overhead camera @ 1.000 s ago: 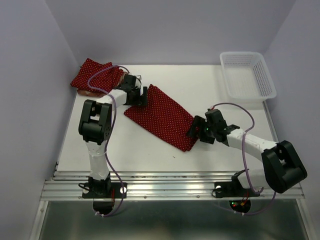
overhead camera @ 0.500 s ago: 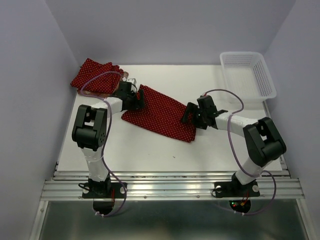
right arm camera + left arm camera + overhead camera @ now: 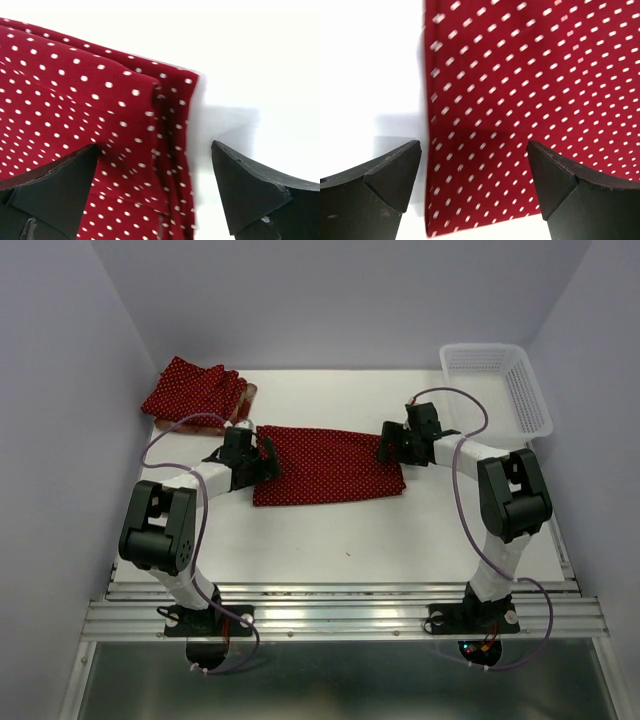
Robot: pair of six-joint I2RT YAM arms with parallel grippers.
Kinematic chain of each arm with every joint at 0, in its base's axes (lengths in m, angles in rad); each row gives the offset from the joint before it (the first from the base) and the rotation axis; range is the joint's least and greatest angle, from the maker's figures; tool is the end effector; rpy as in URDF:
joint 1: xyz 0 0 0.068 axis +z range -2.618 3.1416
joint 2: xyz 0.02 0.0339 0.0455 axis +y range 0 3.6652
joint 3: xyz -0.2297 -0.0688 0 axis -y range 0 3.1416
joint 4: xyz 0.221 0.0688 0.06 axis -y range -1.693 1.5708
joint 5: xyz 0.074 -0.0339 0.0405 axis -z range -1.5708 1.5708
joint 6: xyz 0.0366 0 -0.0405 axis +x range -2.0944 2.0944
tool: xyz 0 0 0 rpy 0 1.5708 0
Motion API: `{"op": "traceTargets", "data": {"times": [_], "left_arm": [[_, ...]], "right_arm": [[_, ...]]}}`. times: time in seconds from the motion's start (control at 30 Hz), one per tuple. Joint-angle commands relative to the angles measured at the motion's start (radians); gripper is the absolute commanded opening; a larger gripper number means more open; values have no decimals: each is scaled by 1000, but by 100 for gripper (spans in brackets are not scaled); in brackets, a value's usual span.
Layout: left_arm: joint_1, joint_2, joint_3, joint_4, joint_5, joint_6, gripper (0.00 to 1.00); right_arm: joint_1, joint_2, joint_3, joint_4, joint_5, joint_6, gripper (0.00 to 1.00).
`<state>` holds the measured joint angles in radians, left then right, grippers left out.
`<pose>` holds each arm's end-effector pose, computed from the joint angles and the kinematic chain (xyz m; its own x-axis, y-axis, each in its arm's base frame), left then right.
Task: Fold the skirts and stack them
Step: Fold the skirt
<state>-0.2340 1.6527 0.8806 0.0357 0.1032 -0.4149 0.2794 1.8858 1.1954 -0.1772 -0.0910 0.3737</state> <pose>0.3112 -0.0780 0.1571 -0.7208 -0.2404 -0.6501 0.0157 0.9321 -0.3620 0.3559 0.1056 0.1532 -0.8035 0.1477 -0.5767 -0.0406 0.9529 0.3006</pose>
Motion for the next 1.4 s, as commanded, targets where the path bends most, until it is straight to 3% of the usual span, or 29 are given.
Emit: {"op": "traceTargets", "data": {"times": [0.0,0.2,0.53,0.77,0.87,0.9,0.97,1.07,1.1,1.37], "left_arm": [[-2,-83,-34,-39,-79,-62,99],[-2,-97,-12,-69,-131,-71,99],[25,-21,35,-66,-148,-56,99],[42,19,32,-46,-119,-64,99],[45,19,28,-46,-114,-62,99],[44,18,27,-45,-114,-62,99],[45,15,23,-43,-117,-61,99],[45,15,21,-43,-108,-61,99],[45,15,17,-43,-108,-61,99],[35,2,-49,56,58,-90,98]], "right_arm": [[0,-28,24,-77,17,-78,100],[0,-47,-22,-90,-4,-79,100],[0,19,-39,-88,-168,-67,97],[24,61,-62,-79,-193,-39,77],[34,70,-76,-76,-129,-1,55],[34,65,-77,-76,-107,7,39],[34,49,-80,-73,-55,17,26],[34,24,-85,-48,-49,19,15],[34,16,-86,-41,-47,16,3],[34,-83,-17,-178,173,-133,1]]}}
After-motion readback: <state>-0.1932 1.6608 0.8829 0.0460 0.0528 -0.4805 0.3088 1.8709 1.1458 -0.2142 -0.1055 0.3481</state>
